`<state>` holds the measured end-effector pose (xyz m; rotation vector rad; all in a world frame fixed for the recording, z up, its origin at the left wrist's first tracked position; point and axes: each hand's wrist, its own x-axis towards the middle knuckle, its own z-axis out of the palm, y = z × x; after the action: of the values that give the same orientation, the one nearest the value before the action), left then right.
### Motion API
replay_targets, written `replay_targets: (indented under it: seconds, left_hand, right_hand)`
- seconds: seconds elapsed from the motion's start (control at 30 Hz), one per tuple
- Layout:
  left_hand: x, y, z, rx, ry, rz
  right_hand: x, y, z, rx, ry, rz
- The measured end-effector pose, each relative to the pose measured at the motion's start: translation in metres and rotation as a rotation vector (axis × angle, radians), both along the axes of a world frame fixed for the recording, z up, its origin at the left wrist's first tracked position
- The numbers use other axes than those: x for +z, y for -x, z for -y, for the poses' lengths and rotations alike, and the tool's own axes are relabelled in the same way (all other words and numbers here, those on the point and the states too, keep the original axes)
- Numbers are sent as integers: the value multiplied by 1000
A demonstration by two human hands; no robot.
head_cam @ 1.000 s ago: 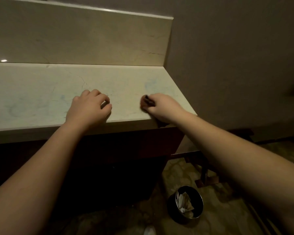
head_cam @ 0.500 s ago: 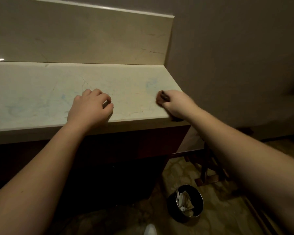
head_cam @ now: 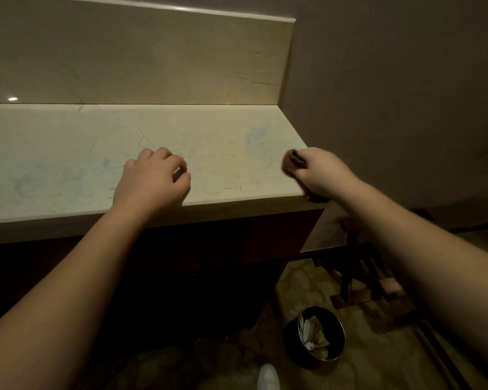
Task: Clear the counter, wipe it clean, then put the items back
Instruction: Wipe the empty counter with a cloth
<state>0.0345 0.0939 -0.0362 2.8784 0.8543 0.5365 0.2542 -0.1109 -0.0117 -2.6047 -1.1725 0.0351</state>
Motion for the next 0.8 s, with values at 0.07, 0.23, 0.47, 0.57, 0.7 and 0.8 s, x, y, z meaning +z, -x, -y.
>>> replay_targets:
  seconds: [0.07, 0.23, 0.47, 0.57, 0.7, 0.8]
  left_hand:
    - [0, 0, 0, 6, -4, 8]
    - [0, 2, 2, 1, 1, 46]
    - [7, -6, 4, 29, 7, 4]
    - [13, -18, 9, 43, 70, 8]
    - [14, -48, 36, -19, 131, 64]
    - [10, -72, 53, -74, 172, 66]
  right_hand:
    - [-9, 27, -29, 124, -43, -1]
    - [-12, 53, -36, 387, -15, 10]
    - [2, -50, -3, 136, 21, -62]
    - [3, -69, -29, 132, 0, -63]
    - [0, -54, -29, 312, 0, -57]
    - [0, -49, -7, 522, 56, -73]
